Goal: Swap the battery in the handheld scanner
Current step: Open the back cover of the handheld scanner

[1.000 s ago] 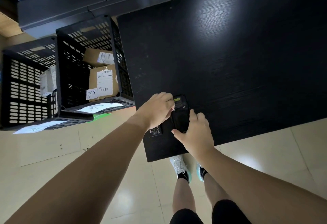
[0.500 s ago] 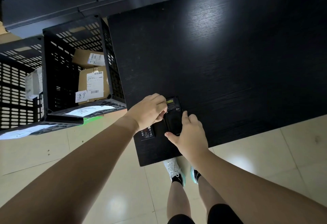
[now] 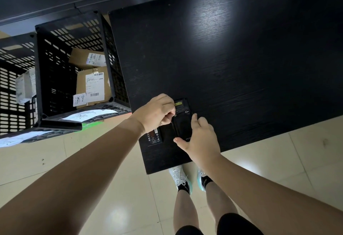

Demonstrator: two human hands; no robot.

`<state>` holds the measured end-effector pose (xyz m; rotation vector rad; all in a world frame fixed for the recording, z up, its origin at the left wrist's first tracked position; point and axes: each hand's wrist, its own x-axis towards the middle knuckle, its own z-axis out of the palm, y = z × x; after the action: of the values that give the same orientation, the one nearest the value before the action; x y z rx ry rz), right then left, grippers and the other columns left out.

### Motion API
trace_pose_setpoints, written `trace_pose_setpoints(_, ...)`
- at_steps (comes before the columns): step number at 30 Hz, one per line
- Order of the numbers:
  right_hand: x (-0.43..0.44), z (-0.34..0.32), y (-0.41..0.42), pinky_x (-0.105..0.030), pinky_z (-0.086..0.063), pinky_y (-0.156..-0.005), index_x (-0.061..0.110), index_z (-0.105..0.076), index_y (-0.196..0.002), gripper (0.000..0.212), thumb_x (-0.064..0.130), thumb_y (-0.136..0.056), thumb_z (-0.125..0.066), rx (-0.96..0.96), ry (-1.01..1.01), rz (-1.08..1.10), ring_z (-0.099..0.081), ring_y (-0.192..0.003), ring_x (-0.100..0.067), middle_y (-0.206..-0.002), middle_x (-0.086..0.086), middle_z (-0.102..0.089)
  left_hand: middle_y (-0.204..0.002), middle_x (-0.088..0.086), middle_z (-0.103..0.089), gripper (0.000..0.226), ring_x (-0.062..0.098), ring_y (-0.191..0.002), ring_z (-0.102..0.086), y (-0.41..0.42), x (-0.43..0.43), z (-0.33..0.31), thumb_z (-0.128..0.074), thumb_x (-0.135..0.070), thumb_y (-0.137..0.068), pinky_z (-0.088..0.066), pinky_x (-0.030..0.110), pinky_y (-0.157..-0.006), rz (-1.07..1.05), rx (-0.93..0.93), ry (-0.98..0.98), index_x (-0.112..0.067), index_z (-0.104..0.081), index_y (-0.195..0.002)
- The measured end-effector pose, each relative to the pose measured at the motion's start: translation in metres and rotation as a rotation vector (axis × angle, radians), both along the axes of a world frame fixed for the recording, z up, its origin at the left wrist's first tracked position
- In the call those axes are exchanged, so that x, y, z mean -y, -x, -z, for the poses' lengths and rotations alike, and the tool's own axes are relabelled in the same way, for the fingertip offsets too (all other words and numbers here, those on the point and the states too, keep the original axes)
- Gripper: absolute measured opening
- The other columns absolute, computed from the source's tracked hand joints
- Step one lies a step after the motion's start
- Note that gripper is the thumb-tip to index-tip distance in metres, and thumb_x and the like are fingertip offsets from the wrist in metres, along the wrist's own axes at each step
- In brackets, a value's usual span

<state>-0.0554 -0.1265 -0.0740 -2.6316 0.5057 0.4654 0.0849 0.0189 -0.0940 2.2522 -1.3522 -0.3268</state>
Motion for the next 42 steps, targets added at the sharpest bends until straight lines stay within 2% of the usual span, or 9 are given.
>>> trace_pose_setpoints(3,0.0,0.001,0.0,-0.03,-0.047,-0.095,0.005,-0.02,-0.155,0.103,0.064,-0.082,-0.062,-0.004,0.001,0.007,-0.05,-0.114,-0.023,-0.13,-0.007,-0.047,-0.084,0.001,-0.059,0.022,0.019,-0.089,-0.05,-0.001,-0.001,0.003,-0.061,0.014,-0.068,-0.049,0.036,-0.065,-0.005,-0.011,0.013,-0.006,-0.061,-0.075)
trace_pose_setpoints(7,-0.001,0.002,0.001,-0.03,-0.046,-0.095,0.005,-0.021,-0.155,0.103,0.064,-0.082,-0.063,0.0,0.003,0.011,-0.05,-0.113,-0.022,-0.128,-0.006,-0.048,-0.082,0.004,-0.06,0.018,0.019,-0.086,-0.049,-0.002,0.0,0.004,-0.055,0.012,-0.071,-0.041,0.028,-0.067,0.017,-0.016,0.04,-0.004,-0.062,-0.075)
trace_pose_setpoints(10,-0.001,0.002,0.001,-0.03,-0.046,-0.096,0.004,-0.021,-0.155,0.103,0.064,-0.082,-0.063,-0.001,0.012,0.01,-0.05,-0.113,-0.023,-0.128,-0.007,-0.048,-0.082,0.003,-0.06,0.024,0.014,-0.086,-0.044,-0.002,-0.001,0.007,-0.039,-0.003,-0.077,-0.046,0.034,-0.063,0.018,-0.017,0.059,-0.005,-0.063,-0.075)
trace_pose_setpoints(13,-0.002,0.003,0.0,-0.032,-0.047,-0.094,0.003,-0.024,-0.154,0.103,0.062,-0.081,-0.066,0.017,0.014,0.013,-0.052,-0.112,-0.024,-0.127,-0.009,-0.051,-0.081,0.003,-0.06,0.028,0.011,-0.087,-0.039,-0.004,0.0,0.01,-0.035,-0.007,-0.077,-0.048,0.037,-0.064,0.019,-0.017,0.076,-0.005,-0.063,-0.075)
trace_pose_setpoints(18,-0.004,0.003,0.001,-0.033,-0.047,-0.094,0.001,-0.027,-0.153,0.103,0.059,-0.08,-0.069,0.03,0.017,0.022,-0.053,-0.11,-0.025,-0.126,-0.011,-0.052,-0.078,0.005,-0.06,0.025,0.015,-0.082,-0.043,-0.007,0.0,0.007,-0.037,-0.002,-0.075,-0.047,0.036,-0.061,0.04,-0.017,0.078,-0.003,-0.062,-0.073)
trace_pose_setpoints(22,-0.003,0.003,0.0,-0.031,-0.046,-0.095,0.002,-0.025,-0.154,0.103,0.061,-0.08,-0.067,0.019,0.008,0.024,-0.051,-0.111,-0.024,-0.126,-0.01,-0.05,-0.075,0.005,-0.059,0.016,0.017,-0.08,-0.046,-0.013,0.003,0.004,-0.053,0.01,-0.066,-0.047,0.035,-0.06,0.058,-0.05,0.038,-0.003,-0.062,-0.071)
trace_pose_setpoints(26,-0.003,0.003,0.002,-0.031,-0.047,-0.093,0.003,-0.026,-0.154,0.103,0.061,-0.08,-0.067,0.029,0.007,0.034,-0.052,-0.108,-0.023,-0.122,-0.009,-0.051,-0.079,0.0,-0.059,0.025,0.011,-0.085,-0.044,-0.016,-0.001,0.006,-0.062,0.017,-0.066,-0.05,0.038,-0.061,0.055,-0.078,0.026,-0.006,-0.064,-0.073)
trace_pose_setpoints(30,-0.003,0.003,0.002,-0.031,-0.046,-0.094,0.002,-0.025,-0.154,0.102,0.061,-0.081,-0.066,0.031,0.004,0.026,-0.051,-0.108,-0.022,-0.122,-0.009,-0.051,-0.08,0.0,-0.06,0.025,0.009,-0.085,-0.044,-0.014,0.0,0.006,-0.063,0.018,-0.066,-0.05,0.038,-0.061,0.042,-0.07,0.013,-0.006,-0.065,-0.073)
trace_pose_setpoints(42,0.001,0.007,0.003,-0.032,-0.048,-0.095,0.004,-0.025,-0.154,0.105,0.066,-0.08,-0.064,0.056,-0.006,-0.002,-0.052,-0.111,-0.024,-0.125,-0.009,-0.051,-0.076,0.006,-0.061,0.022,0.023,-0.079,-0.053,-0.001,0.004,-0.001,-0.058,0.018,-0.064,-0.051,0.038,-0.06,-0.063,-0.027,0.043,-0.002,-0.065,-0.071)
